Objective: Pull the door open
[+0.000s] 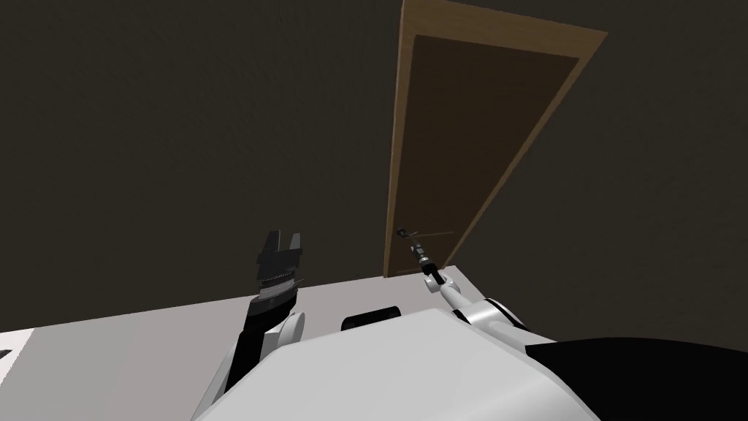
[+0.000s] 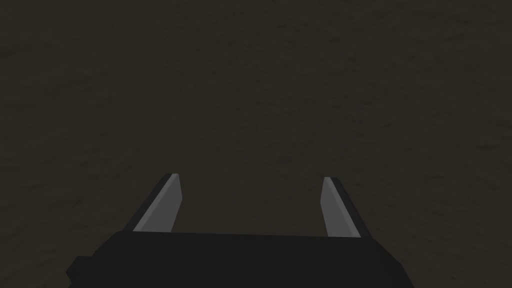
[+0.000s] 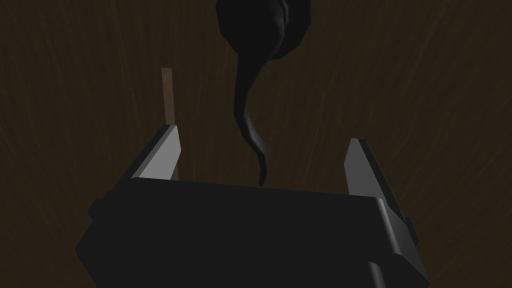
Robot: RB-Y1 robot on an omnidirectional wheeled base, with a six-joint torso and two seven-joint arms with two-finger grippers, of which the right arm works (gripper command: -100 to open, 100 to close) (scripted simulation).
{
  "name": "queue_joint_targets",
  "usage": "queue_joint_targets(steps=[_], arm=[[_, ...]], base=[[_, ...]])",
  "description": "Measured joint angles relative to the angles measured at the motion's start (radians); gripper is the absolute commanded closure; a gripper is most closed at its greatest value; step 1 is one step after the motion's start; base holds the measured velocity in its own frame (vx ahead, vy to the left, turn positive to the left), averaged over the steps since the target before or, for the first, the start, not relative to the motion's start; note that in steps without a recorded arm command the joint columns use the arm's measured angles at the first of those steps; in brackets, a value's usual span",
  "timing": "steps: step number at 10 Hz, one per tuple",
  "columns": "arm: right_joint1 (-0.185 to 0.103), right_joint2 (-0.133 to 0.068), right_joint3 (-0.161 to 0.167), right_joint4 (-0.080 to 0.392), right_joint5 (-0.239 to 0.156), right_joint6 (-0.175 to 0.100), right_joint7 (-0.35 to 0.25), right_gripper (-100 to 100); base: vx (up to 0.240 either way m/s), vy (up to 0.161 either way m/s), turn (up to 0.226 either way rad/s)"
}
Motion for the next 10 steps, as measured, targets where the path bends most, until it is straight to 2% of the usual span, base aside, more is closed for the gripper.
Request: queue_joint_targets(steps=[1, 2, 3, 4, 5, 6, 7, 10], arm=[[0.023, -0.010, -0.007, -0.025, -0.005, 0.004, -0.005, -100], [0.017, -0.012, -0.010, -0.008, -0.007, -0.003, -0.007, -100], [0.026, -0.020, -0.017, -0.012, -0.012, -0.004, -0.010, -100], [0.018, -0.027, -0.022, 0.021, -0.015, -0.021, -0.015, -100], [0.022, -0.039, -0.027, 0.034, -0.019, -0.036, -0.023, -100], [0.035, -0.045, -0.033, 0.023, -0.023, -0.035, -0.027, -100], [0.036, -0.046, -0.034, 0.021, -0.024, -0.034, -0.027, 100], [0.034, -0.045, -0.034, 0.023, -0.024, -0.034, -0.028, 100]], base=[[0.142, 0.002, 0.046], [0.147, -0.001, 0.155], [0.163, 0.020, 0.129], [0.191, -0.008, 0.112], [0.209, -0.014, 0.089], [0.091, -0.004, 0.015], [-0.014, 0.000, -0.010], [-0.024, -0.001, 0.001]])
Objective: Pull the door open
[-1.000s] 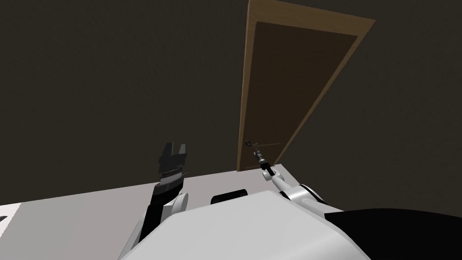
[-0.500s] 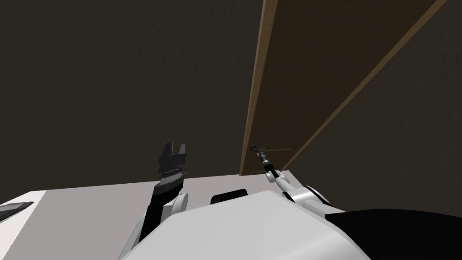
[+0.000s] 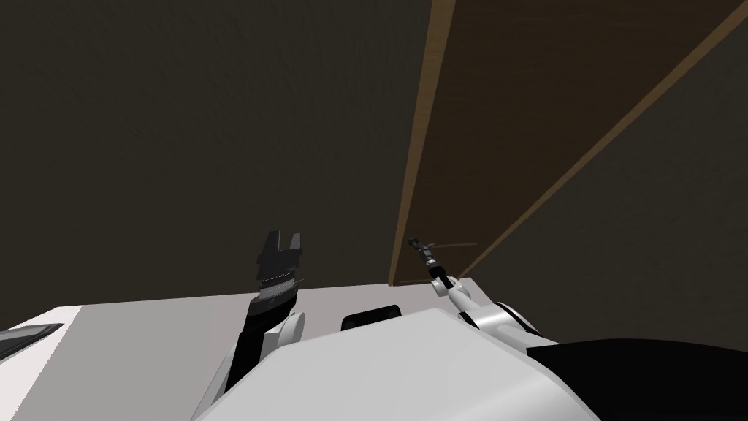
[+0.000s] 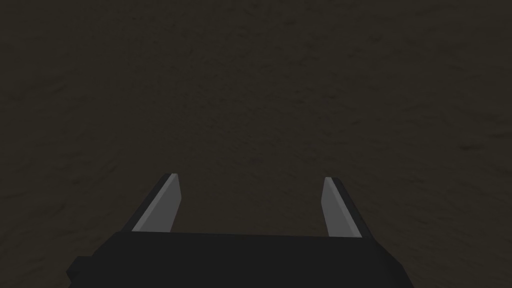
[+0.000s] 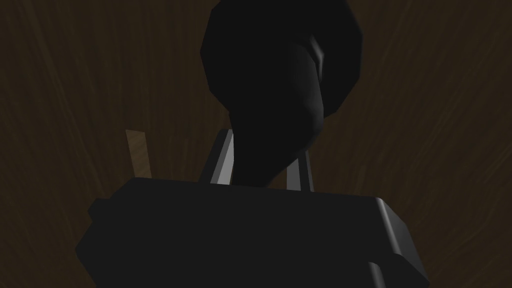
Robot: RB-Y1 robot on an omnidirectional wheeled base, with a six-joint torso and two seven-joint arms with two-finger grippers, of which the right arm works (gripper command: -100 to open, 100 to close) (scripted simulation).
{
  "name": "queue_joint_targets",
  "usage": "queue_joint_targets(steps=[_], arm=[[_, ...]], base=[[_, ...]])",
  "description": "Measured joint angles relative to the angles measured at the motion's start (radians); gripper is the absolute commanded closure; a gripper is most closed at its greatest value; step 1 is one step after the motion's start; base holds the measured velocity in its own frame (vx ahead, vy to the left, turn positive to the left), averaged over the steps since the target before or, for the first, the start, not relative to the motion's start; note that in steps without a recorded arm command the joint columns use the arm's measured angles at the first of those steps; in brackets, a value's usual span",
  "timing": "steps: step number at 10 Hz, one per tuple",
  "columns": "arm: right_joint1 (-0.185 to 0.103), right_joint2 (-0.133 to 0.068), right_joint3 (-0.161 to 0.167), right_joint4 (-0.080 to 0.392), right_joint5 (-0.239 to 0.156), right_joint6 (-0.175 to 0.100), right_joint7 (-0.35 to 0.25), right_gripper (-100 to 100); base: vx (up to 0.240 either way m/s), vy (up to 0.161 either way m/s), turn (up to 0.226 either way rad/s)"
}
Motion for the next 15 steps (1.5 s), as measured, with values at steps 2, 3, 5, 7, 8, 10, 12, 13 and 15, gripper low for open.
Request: queue_joint_targets(steps=[2, 3, 5, 7, 8, 10, 12, 13, 15], arm=[[0.002, 0.001, 0.001, 0.001, 0.001, 0.001, 0.001, 100], [0.002, 0.001, 0.001, 0.002, 0.001, 0.001, 0.001, 100], [0.009, -0.012, 0.015, -0.001, 0.009, -0.015, -0.018, 100], [0.015, -0.022, 0.033, -0.001, 0.019, -0.033, -0.037, 100], [0.022, -0.029, 0.044, -0.001, 0.025, -0.043, -0.048, 100], [0.027, -0.046, 0.068, 0.014, 0.039, -0.074, -0.075, 100], [0.048, -0.061, 0.088, -0.013, 0.050, -0.085, -0.099, 100], [0.052, -0.067, 0.097, -0.016, 0.055, -0.092, -0.109, 100], [0.064, -0.075, 0.104, -0.012, 0.058, -0.105, -0.119, 100]], base=[[-0.004, 0.000, -0.001], [-0.104, -0.019, 0.082], [-0.153, -0.080, 0.082], [-0.187, -0.050, 0.073], [-0.191, -0.065, 0.088], [-0.187, -0.078, 0.090], [-0.203, -0.079, 0.069], [-0.083, -0.034, 0.015], [-0.153, -0.055, 0.132]])
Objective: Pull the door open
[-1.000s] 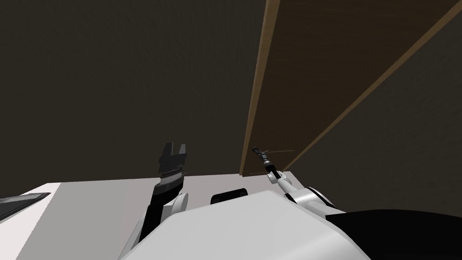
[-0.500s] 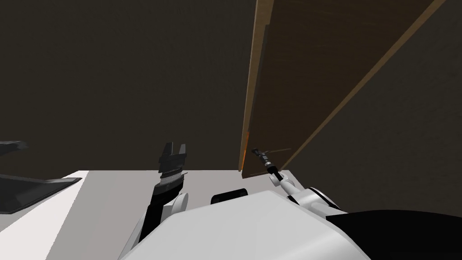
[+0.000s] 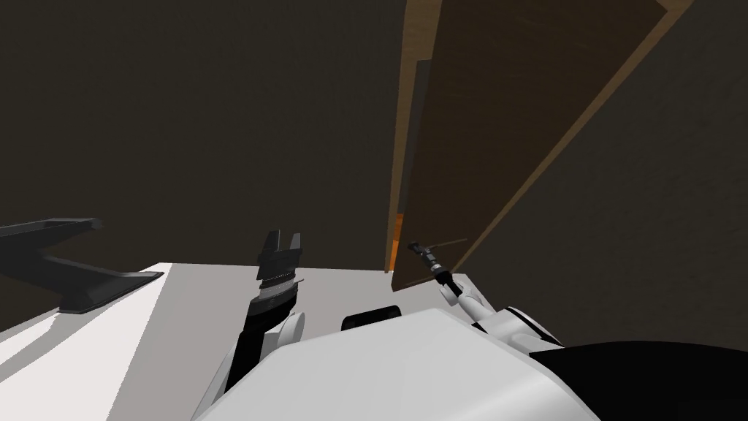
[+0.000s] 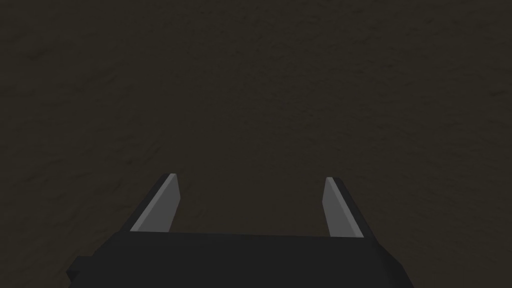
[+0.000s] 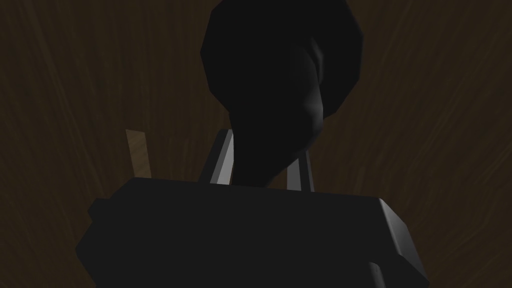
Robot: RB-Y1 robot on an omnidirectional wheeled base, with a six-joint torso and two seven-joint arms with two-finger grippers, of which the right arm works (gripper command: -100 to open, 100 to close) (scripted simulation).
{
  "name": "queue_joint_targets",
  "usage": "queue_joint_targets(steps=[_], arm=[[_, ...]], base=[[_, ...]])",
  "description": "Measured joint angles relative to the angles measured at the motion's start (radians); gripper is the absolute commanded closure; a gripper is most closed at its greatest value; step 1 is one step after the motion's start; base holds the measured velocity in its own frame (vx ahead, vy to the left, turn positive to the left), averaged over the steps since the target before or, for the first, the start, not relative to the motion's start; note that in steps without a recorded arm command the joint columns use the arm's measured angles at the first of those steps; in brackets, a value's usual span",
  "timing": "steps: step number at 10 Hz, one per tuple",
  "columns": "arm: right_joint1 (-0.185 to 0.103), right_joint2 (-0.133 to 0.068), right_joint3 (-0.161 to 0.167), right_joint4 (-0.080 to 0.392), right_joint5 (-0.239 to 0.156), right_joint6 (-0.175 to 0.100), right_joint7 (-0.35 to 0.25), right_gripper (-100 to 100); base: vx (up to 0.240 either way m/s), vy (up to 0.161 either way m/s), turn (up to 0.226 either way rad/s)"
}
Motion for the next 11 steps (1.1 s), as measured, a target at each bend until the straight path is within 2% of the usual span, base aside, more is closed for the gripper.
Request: queue_joint_targets(steps=[2, 3, 5, 6, 8, 10, 11], arm=[[0.004, -0.015, 0.011, 0.021, 0.006, -0.042, -0.018, 100], [0.025, -0.026, 0.017, 0.003, 0.008, -0.055, -0.027, 100], [0.035, -0.042, 0.033, 0.024, 0.016, -0.099, -0.047, 100], [0.067, -0.057, 0.041, -0.014, 0.019, -0.105, -0.061, 100], [0.072, -0.065, 0.052, 0.011, 0.025, -0.143, -0.073, 100], [0.082, -0.071, 0.053, 0.012, 0.024, -0.150, -0.078, 100], [0.074, -0.075, 0.055, 0.032, 0.024, -0.168, -0.081, 100]], base=[[-0.177, -0.084, 0.120], [-0.165, -0.093, 0.094], [-0.202, -0.114, 0.138], [-0.181, -0.090, 0.087], [-0.096, -0.042, 0.045], [-0.180, -0.079, 0.200], [-0.234, -0.143, 0.204]])
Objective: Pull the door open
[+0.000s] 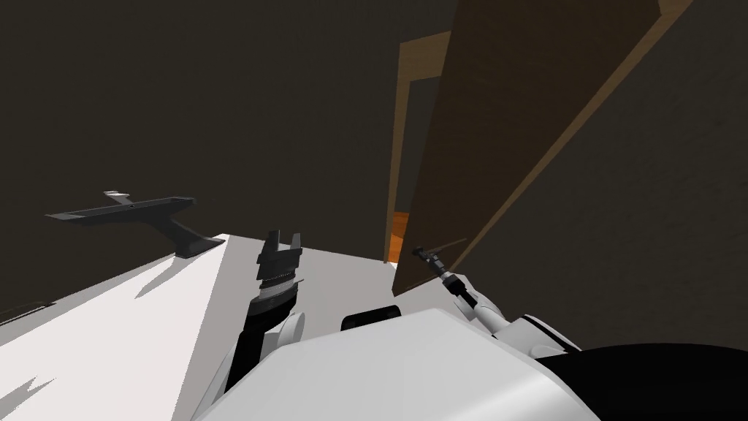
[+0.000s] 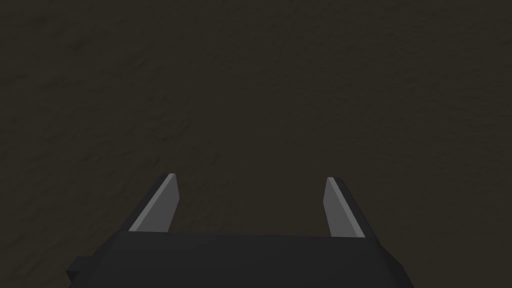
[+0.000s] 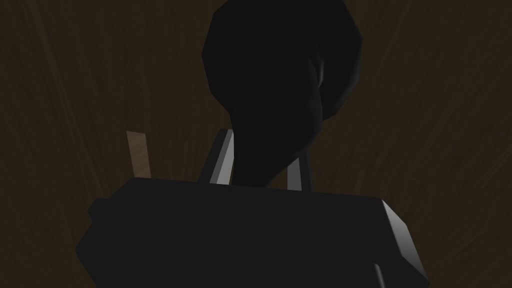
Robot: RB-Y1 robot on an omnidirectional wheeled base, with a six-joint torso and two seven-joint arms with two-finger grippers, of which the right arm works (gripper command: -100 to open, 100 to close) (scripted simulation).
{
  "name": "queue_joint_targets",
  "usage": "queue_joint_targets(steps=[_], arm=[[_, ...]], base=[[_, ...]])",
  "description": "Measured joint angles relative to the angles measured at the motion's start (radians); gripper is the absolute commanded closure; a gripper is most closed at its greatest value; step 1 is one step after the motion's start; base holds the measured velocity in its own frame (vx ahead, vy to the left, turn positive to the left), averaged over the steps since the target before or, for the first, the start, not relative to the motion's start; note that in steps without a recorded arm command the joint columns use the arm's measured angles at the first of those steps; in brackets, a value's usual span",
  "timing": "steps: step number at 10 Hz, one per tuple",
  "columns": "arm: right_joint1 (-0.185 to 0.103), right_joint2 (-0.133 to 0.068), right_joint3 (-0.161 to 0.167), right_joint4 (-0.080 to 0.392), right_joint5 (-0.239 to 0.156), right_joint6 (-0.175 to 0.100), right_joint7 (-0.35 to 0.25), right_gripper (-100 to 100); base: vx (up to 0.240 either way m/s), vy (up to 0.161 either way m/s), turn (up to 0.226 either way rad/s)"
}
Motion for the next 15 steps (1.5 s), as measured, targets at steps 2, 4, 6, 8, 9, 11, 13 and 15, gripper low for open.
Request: queue_joint_targets(steps=[2, 4, 6, 8, 9, 11, 13, 15], arm=[[0.017, -0.009, 0.004, -0.005, 0.000, -0.025, -0.007, 100], [0.026, -0.022, 0.011, 0.015, 0.001, -0.058, -0.017, 100], [0.032, -0.031, 0.016, 0.030, 0.002, -0.088, -0.024, 100], [0.047, -0.033, 0.020, 0.024, 0.003, -0.095, -0.028, 100], [0.047, -0.034, 0.020, 0.033, 0.003, -0.100, -0.029, 100], [0.046, -0.036, 0.020, 0.036, 0.002, -0.110, -0.031, 100], [0.054, -0.040, 0.020, 0.036, 0.002, -0.118, -0.033, 100], [0.054, -0.042, 0.022, 0.054, 0.002, -0.140, -0.033, 100]], base=[[-0.235, -0.127, 0.237], [-0.253, -0.125, 0.200], [-0.257, -0.128, 0.183], [-0.113, -0.061, 0.103], [-0.196, -0.103, 0.151], [-0.203, -0.109, 0.177], [-0.201, -0.112, 0.220], [-0.220, -0.118, 0.234]])
